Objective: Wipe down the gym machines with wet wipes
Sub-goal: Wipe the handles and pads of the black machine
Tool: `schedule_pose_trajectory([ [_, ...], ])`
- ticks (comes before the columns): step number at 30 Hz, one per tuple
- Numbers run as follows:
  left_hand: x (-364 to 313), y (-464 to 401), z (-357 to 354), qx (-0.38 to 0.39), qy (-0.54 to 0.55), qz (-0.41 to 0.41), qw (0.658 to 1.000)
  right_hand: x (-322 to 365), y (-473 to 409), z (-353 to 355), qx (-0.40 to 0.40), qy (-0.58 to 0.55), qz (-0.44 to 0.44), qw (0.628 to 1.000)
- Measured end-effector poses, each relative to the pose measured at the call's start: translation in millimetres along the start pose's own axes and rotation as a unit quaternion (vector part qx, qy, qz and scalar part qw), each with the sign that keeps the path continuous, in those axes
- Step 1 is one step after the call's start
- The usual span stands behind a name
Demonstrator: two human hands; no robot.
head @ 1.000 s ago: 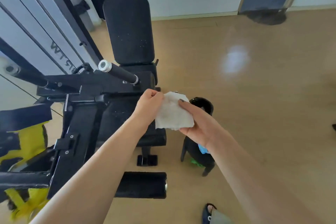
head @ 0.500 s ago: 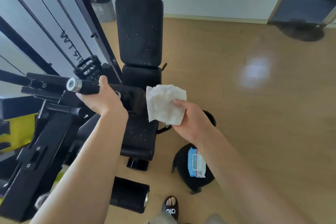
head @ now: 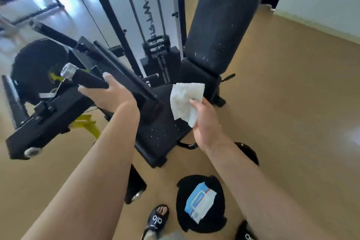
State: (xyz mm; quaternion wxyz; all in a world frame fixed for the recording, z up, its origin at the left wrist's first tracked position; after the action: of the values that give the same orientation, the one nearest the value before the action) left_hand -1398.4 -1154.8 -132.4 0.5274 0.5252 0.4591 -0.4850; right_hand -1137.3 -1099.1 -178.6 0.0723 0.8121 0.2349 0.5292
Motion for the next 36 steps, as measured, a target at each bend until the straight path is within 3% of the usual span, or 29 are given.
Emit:
schedule_pose_trajectory([
  [5, -9.1, 16.4, 1.7, -0.088, -0.052, -0.062, 0.993, 17.1, -32.8, -11.0, 0.023, 0.179, 0.045, 0.983],
  [11, -3.9, 6.6, 2.8, -0.127, -0.049, -0.116, 0.984, -22.3, -45.5, -90.3, 0.260, 0.378, 0.068, 0.886],
  [18, -7.0, 6.5, 0.2, -0.122, -0.048, -0.171, 0.976, -28.0, -71.1, -101.5, 0.269, 0.363, 0.031, 0.892],
  [27, -18.8, 18.0, 6.7, -0.203, -0.111, -0.184, 0.955, -31.2, -117.1, -138.5, 0.398, 0.385, 0.025, 0.833],
  [32, -26.7, 32.8, 7.9, -0.236, -0.137, -0.181, 0.945, -34.0, -84.5, -106.8, 0.455, 0.419, 0.073, 0.782],
  [36, -30.2, 38.2, 5.9, -0.255, -0.146, -0.178, 0.939, -37.0, -70.1, -88.7, 0.470, 0.422, 0.081, 0.771],
])
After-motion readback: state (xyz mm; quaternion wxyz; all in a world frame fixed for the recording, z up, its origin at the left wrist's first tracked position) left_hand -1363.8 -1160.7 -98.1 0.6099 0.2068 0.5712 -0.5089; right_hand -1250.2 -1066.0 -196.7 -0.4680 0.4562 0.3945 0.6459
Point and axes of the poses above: each hand's wrist, its own y-axis away from the middle knuckle, its own z-axis out of the back of the hand, x = y × z, the point moved 9 cm from there along -y, towards the middle knuckle, and after that the axes turned 1 degree about x, right-handed, at the moved point
